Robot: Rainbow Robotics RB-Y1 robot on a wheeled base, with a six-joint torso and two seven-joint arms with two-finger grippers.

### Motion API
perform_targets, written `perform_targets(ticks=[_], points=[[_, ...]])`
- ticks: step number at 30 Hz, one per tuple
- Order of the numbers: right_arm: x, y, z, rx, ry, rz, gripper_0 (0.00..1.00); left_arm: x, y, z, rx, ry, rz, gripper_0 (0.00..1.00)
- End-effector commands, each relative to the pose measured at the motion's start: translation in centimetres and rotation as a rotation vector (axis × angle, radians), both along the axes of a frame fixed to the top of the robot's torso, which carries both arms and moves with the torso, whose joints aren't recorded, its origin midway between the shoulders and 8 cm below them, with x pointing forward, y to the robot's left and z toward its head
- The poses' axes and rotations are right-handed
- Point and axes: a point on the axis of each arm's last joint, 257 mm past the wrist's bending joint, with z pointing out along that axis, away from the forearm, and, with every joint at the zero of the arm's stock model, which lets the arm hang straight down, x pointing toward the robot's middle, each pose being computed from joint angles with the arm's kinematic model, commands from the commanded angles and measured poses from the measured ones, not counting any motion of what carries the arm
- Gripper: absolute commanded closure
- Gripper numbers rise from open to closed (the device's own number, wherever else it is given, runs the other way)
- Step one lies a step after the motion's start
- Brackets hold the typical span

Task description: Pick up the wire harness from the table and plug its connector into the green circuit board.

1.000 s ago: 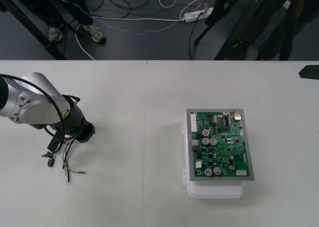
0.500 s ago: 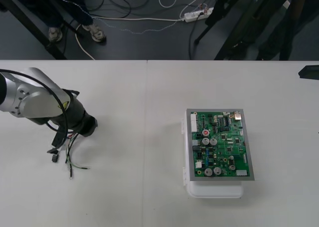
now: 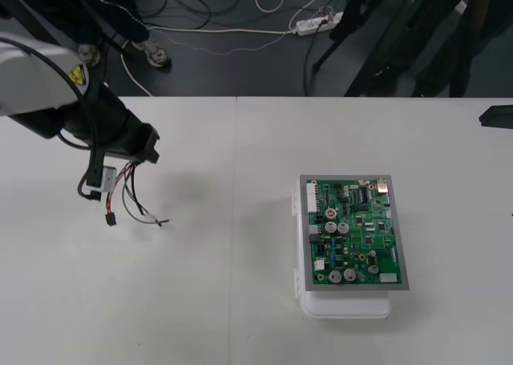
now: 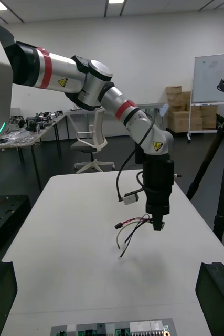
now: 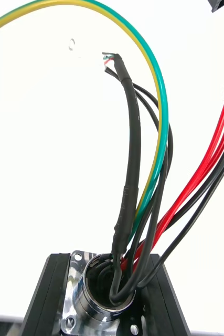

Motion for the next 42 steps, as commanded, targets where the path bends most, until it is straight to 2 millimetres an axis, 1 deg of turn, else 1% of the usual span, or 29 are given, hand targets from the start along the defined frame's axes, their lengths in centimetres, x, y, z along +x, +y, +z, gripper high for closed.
perform_targets(ticks=[1,3,4,5,6,7,9,13,15,16,17,18,19,20,21,24,25,26,28,29,34,35,37,38,40,41,42], points=[[-0.8,0.8,0.1,-0.008,-0.055,0.035,0.0,-0.7,1.6,6.5,-0.028,0.018,0.006,1.0],[-0.9,0.9,0.2,-0.007,-0.055,0.038,0.0,-1.0,1.5,9.0,-0.082,0.034,0.054,1.0],[-0.9,0.9,0.1,-0.009,-0.054,0.037,0.0,-1.2,1.3,9.7,-0.102,0.041,0.066,1.0],[-1.0,0.9,0.2,-0.008,-0.055,0.039,0.0,-1.4,1.3,10.1,-0.113,0.048,0.074,1.0],[-1.0,0.9,0.2,-0.008,-0.055,0.039,0.0,-1.8,1.2,11.8,-0.165,0.068,0.108,1.0],[-1.0,0.9,0.1,-0.009,-0.053,0.038,0.0,-2.0,1.1,12.2,-0.179,0.077,0.116,1.0],[-1.0,0.9,0.2,-0.008,-0.056,0.04,0.0,-2.8,0.8,14.0,-0.24,0.108,0.151,1.0],[-1.0,0.9,0.2,-0.008,-0.053,0.04,0.0,-3.9,0.7,16.8,-0.331,0.153,0.209,1.0],[-1.0,1.0,0.2,-0.007,-0.055,0.041,0.0,-4.7,0.6,18.6,-0.389,0.182,0.238,1.0],[-1.0,1.0,0.2,-0.007,-0.055,0.041,0.0,-4.7,0.6,18.6,-0.389,0.182,0.238,1.0],[-1.1,1.0,0.2,-0.009,-0.053,0.042,0.0,-5.4,0.5,20.0,-0.43,0.208,0.256,1.0],[-1.2,1.1,0.3,-0.01,-0.054,0.046,0.0,-5.9,0.2,21.0,-0.454,0.224,0.266,1.0],[-1.2,1.1,0.3,-0.01,-0.054,0.046,0.0,-5.9,0.2,21.0,-0.454,0.224,0.266,1.0],[-1.3,1.2,0.3,-0.012,-0.055,0.051,0.0,-6.6,-0.1,22.2,-0.485,0.253,0.279,1.0],[-1.4,1.3,0.3,-0.011,-0.055,0.053,0.0,-6.8,-0.2,22.6,-0.491,0.262,0.281,1.0],[-1.7,1.7,0.7,-0.018,-0.065,0.067,0.0,-8.0,-1.0,24.9,-0.536,0.311,0.301,1.0],[-1.7,1.7,0.8,-0.018,-0.066,0.069,0.0,-8.2,-1.1,25.1,-0.545,0.324,0.305,1.0],[-1.8,1.9,1.0,-0.019,-0.071,0.075,0.0,-8.8,-1.5,26.0,-0.577,0.354,0.315,1.0],[-1.8,2.0,1.1,-0.02,-0.073,0.08,0.0,-9.2,-1.8,26.7,-0.599,0.369,0.32,1.0],[-1.9,2.3,1.2,-0.021,-0.068,0.09,0.0,-9.6,-2.3,28.1,-0.628,0.382,0.32,1.0],[-2.1,3.3,0.9,-0.027,-0.047,0.13,0.0,-11.4,-3.5,30.1,-0.68,0.45,0.334,1.0],[-2.1,3.4,0.8,-0.03,-0.044,0.135,0.0,-11.5,-3.7,30.4,-0.693,0.453,0.332,1.0],[-2.1,3.8,0.7,-0.039,-0.044,0.142,0.0,-11.5,-4.6,31.2,-0.743,0.473,0.343,1.0],[-2.0,3.8,0.7,-0.045,-0.047,0.141,0.0,-11.6,-5.1,31.9,-0.771,0.473,0.337,1.0],[-2.2,4.1,0.7,-0.056,-0.054,0.147,0.0,-12.2,-5.8,32.5,-0.804,0.482,0.335,1.0],[-2.2,4.1,0.7,-0.056,-0.054,0.147,0.0,-12.2,-5.8,32.5,-0.804,0.482,0.335,1.0],[-2.3,4.3,0.9,-0.066,-0.06,0.149,0.0,-12.8,-6.7,32.8,-0.829,0.493,0.333,1.0]])
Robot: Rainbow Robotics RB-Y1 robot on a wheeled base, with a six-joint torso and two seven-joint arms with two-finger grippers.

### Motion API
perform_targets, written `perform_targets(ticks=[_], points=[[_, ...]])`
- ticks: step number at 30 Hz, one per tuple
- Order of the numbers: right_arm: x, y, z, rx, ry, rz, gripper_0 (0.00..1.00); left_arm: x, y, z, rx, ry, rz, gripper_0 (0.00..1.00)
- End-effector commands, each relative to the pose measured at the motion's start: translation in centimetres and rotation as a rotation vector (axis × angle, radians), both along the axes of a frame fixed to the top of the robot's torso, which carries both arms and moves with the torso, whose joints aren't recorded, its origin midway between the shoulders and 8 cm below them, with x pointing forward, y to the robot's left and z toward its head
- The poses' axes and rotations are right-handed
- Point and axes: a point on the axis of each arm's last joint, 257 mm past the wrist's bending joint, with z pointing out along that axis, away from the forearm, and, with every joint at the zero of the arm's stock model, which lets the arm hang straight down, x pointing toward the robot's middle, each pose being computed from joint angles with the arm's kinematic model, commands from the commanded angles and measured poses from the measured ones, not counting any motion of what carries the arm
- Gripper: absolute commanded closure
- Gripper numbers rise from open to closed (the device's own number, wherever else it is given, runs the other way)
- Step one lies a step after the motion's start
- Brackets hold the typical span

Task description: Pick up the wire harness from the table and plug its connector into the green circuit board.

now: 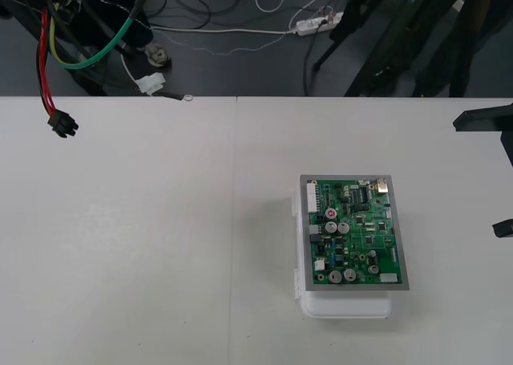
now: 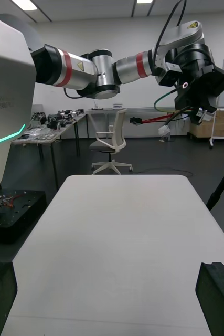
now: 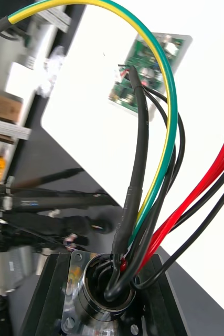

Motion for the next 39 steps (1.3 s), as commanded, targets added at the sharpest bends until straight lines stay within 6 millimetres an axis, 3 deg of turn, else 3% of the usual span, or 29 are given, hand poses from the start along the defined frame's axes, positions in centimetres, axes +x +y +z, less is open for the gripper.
perform_targets(ticks=[1,9,20,28,39], points=[[-0.9,1.6,0.8,-0.03,-0.022,0.044,0.0,-2.6,-2.1,0.4,-0.062,0.09,-0.004,1.0],[0.3,2.8,1.6,-0.004,0.021,0.022,0.0,-5.6,-5.2,0.5,-0.136,0.195,0.014,1.0],[1.2,4.6,2.6,0.03,0.071,-0.011,0.0,-8.9,-8.9,-1.8,-0.251,0.407,0.014,1.0],[1.3,5.2,3.3,0.041,0.096,-0.026,0.0,-9.4,-10.8,-2.8,-0.358,0.599,0.034,1.0],[0.4,5.5,4.4,0.032,0.121,-0.019,0.0,-10.5,-12.6,-5.8,-0.431,0.843,0.059,1.0]])
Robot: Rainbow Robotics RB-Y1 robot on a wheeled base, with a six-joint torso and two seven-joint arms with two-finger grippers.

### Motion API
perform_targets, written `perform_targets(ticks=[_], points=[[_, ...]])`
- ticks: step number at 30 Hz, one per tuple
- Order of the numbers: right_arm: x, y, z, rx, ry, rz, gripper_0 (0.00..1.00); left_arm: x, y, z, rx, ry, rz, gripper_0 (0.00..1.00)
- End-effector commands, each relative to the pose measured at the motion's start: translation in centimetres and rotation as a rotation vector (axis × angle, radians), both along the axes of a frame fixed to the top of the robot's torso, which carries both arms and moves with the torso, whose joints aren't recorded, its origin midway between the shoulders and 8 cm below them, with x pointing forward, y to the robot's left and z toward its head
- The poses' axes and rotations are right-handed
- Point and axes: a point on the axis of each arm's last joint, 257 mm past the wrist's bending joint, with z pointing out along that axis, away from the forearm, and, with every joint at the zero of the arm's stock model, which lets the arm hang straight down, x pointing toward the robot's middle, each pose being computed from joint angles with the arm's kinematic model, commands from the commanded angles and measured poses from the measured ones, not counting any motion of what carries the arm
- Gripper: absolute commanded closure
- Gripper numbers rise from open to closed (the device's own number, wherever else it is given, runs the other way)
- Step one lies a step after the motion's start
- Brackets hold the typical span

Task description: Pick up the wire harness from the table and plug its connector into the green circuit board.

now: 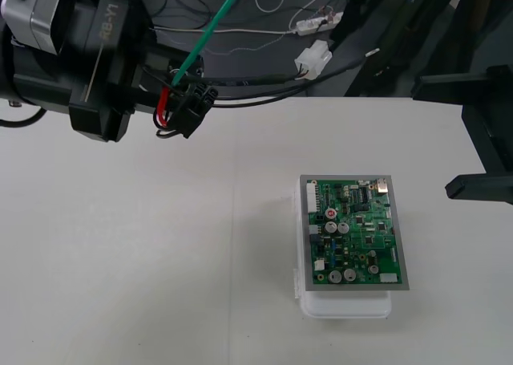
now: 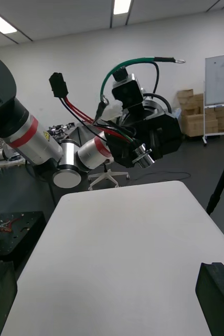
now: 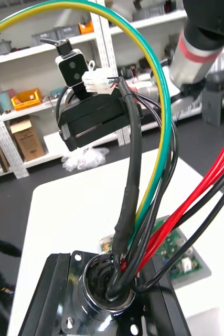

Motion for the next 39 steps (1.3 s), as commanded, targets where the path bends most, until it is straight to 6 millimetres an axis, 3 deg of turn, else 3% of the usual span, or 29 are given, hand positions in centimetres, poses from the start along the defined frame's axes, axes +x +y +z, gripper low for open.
perform_targets(ticks=[1,13,20,30,39], points=[[-1.0,0.6,1.6,-0.013,0.025,0.02,0.0,-1.3,-0.6,-1.4,-0.021,0.0,-0.009,1.0],[-0.1,0.4,1.4,-0.052,0.037,-0.015,0.0,-2.2,-1.2,-5.3,-0.063,0.192,0.004,1.0],[1.1,0.3,0.9,-0.065,0.045,-0.059,0.0,-2.5,-2.0,-6.3,-0.055,0.336,0.017,1.0],[1.3,0.3,1.1,-0.064,0.059,-0.068,0.0,-2.1,-2.9,-7.6,-0.004,0.504,0.061,1.0],[2.2,-1.4,1.9,-0.082,0.035,-0.127,0.0,-3.3,-4.1,-8.7,0.06,0.698,0.046,1.0]])
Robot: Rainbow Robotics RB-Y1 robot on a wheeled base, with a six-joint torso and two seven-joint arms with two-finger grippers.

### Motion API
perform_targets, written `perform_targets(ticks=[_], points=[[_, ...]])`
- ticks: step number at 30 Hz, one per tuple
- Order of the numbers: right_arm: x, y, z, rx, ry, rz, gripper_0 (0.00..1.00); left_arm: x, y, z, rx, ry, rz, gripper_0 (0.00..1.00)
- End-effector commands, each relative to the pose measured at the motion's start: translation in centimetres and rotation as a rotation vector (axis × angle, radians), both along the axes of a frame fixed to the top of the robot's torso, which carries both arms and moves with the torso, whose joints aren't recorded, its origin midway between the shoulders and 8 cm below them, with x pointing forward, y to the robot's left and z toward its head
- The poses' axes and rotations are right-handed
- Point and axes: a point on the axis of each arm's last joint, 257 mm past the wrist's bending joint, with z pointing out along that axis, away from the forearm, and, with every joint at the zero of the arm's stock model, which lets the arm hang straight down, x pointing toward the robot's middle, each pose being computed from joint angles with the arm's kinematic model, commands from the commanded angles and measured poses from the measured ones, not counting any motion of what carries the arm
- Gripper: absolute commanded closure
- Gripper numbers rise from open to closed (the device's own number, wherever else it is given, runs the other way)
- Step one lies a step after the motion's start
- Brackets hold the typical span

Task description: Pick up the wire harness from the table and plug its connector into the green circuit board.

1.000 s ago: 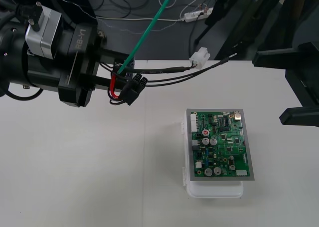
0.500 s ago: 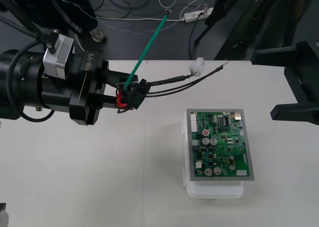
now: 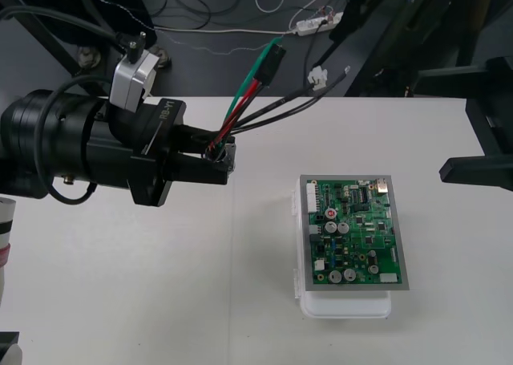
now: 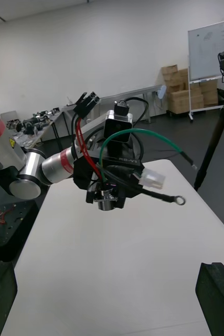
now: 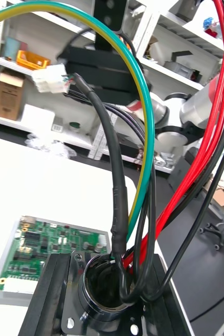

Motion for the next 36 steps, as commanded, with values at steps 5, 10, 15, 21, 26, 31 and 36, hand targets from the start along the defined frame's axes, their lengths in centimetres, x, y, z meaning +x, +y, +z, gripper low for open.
perform_targets(ticks=[5,10,15,21,26,31,36], points=[[0.5,-0.9,2.1,-0.021,-0.003,-0.032,0.0,-2.8,-1.9,-1.1,0.056,0.187,-0.069,1.0],[-0.5,-0.6,2.7,-0.075,-0.03,0.024,0.0,-4.2,-2.1,-1.9,0.104,0.317,-0.107,1.0],[-0.7,-0.2,3.1,-0.119,-0.036,0.095,0.0,-5.2,-1.8,-1.9,0.13,0.397,-0.133,1.0],[-0.3,0.5,2.6,-0.154,-0.005,0.158,0.0,-6.5,-1.5,-1.9,0.156,0.496,-0.171,1.0],[1.4,-0.1,3.3,-0.163,-0.002,0.147,0.0,-7.2,-1.1,-1.7,0.155,0.557,-0.19,1.0],[1.6,0.8,3.9,-0.169,-0.007,0.173,0.0,-8.2,-1.2,-2.1,0.161,0.588,-0.225,1.0],[1.5,2.9,4.0,-0.16,0.002,0.234,0.0,-8.9,-1.2,-2.3,0.176,0.613,-0.247,1.0]])
